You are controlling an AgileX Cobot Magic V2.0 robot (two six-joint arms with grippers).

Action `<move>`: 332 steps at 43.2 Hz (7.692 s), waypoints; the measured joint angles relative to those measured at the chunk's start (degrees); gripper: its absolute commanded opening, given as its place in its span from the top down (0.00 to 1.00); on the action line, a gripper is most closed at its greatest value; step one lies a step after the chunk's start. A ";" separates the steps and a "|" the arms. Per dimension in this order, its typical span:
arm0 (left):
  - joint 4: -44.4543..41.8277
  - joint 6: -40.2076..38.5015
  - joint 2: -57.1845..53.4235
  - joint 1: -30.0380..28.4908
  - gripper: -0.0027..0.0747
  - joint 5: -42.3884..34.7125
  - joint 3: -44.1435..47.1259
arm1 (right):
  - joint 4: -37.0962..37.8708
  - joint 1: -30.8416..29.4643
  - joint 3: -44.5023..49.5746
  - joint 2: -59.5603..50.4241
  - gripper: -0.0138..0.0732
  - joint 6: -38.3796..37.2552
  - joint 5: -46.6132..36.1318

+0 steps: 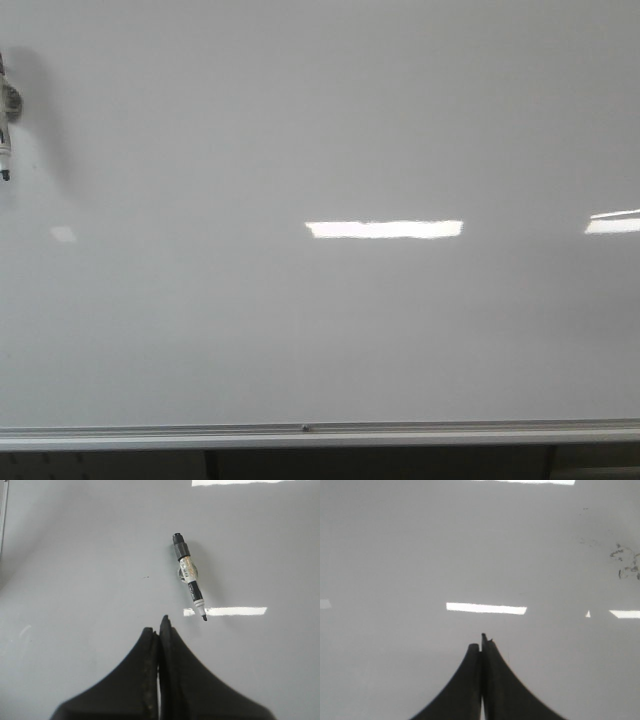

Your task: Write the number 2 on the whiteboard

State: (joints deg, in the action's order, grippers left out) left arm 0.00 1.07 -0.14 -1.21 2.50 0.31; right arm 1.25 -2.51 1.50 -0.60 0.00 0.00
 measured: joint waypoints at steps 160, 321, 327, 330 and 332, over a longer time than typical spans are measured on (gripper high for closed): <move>4.20 0.00 64.67 3.96 0.21 28.33 -48.99 | -1.25 0.00 -35.45 29.53 0.18 0.00 34.32; 8.94 37.56 77.68 49.63 0.89 66.09 -72.77 | -36.32 20.17 -56.63 56.03 0.18 61.57 58.40; 8.94 37.56 77.68 50.83 0.89 65.99 -72.77 | -36.47 26.29 -60.65 60.69 0.18 63.92 58.40; 8.94 37.56 77.68 50.89 0.89 65.99 -72.77 | -36.61 29.30 -62.40 62.88 0.18 63.96 58.40; 8.94 37.56 77.68 50.89 0.89 65.99 -72.77 | -36.61 31.27 -63.54 64.39 0.18 64.05 58.40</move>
State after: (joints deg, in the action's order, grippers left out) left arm 8.94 38.63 77.54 49.69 68.48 -72.46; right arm -35.37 28.77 -62.04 63.79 64.05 58.40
